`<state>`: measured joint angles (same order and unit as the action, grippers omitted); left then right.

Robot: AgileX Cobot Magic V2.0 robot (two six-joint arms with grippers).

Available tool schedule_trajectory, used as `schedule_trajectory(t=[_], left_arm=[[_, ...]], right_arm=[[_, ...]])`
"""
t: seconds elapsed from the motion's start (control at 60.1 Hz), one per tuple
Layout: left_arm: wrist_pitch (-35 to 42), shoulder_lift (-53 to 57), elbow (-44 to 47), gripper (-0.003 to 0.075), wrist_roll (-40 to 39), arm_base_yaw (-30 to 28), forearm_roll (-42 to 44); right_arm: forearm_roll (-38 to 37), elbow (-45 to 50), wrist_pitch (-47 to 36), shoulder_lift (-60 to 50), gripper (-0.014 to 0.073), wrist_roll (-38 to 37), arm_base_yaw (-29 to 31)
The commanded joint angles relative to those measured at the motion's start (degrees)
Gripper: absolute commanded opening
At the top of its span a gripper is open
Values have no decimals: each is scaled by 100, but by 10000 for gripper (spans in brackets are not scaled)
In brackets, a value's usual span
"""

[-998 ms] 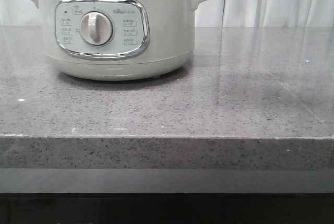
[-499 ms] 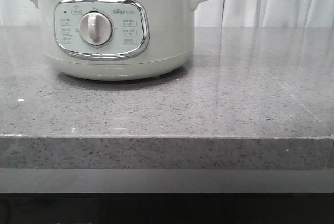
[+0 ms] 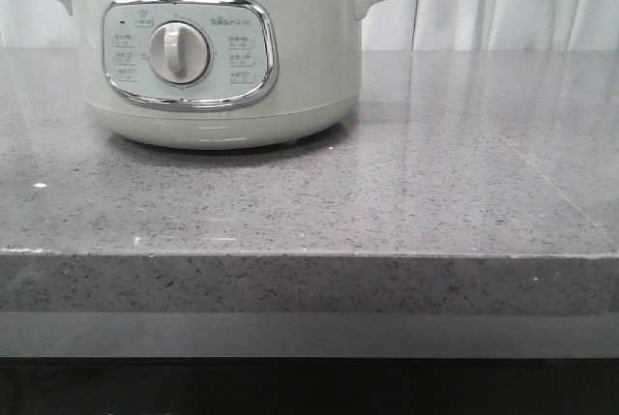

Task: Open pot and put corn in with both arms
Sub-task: 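Lower the glass lid back onto the pot with the left gripper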

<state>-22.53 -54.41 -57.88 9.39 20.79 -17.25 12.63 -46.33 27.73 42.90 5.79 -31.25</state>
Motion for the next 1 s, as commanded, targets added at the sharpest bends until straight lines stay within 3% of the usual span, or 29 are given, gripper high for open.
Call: schedule_trajectory(t=[0.0, 0.183, 0.466, 0.981], left_arm=[[1434, -226, -308, 239, 12, 337, -172], [2145, -985, -615, 239, 12, 751, -109], [2156, -2134, -1518, 239, 12, 789, 464], [2169, -3444, -2518, 239, 12, 671, 605]], right_arm=[[-25, -155, -402, -35, 530, 72, 0], [-25, -155, -402, -35, 530, 72, 0], [-25, -155, -402, -35, 530, 72, 0], [-25, -155, -402, -35, 530, 72, 0]])
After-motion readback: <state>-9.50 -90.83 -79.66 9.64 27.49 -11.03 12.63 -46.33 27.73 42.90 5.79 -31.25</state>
